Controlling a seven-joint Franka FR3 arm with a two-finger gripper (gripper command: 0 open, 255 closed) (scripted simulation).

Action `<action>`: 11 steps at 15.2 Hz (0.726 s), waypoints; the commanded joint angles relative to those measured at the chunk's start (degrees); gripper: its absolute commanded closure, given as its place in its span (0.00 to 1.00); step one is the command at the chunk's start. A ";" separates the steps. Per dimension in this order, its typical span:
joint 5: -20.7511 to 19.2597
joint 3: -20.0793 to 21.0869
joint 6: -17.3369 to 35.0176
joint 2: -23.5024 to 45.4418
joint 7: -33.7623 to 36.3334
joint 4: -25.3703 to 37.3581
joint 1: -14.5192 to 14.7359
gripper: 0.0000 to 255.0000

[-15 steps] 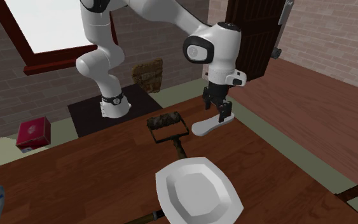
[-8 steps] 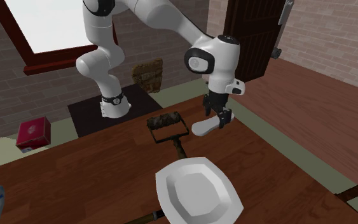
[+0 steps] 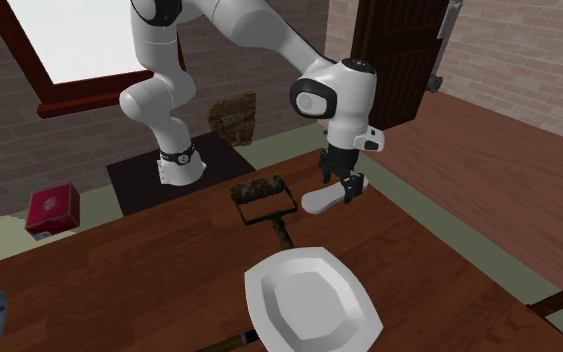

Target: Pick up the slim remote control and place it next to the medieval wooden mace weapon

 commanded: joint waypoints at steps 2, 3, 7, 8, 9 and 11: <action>0.00 0.00 0.00 0.00 0.00 0.00 0.00 1.00; 0.00 0.00 0.00 0.01 0.00 0.01 0.00 1.00; 0.00 0.00 0.00 0.00 0.01 0.00 0.00 1.00; 0.00 0.00 0.00 0.00 0.01 0.00 0.00 1.00; 0.00 0.00 0.00 0.01 0.00 0.01 0.00 1.00; 0.06 0.02 -0.65 -0.41 -0.05 0.24 -0.01 1.00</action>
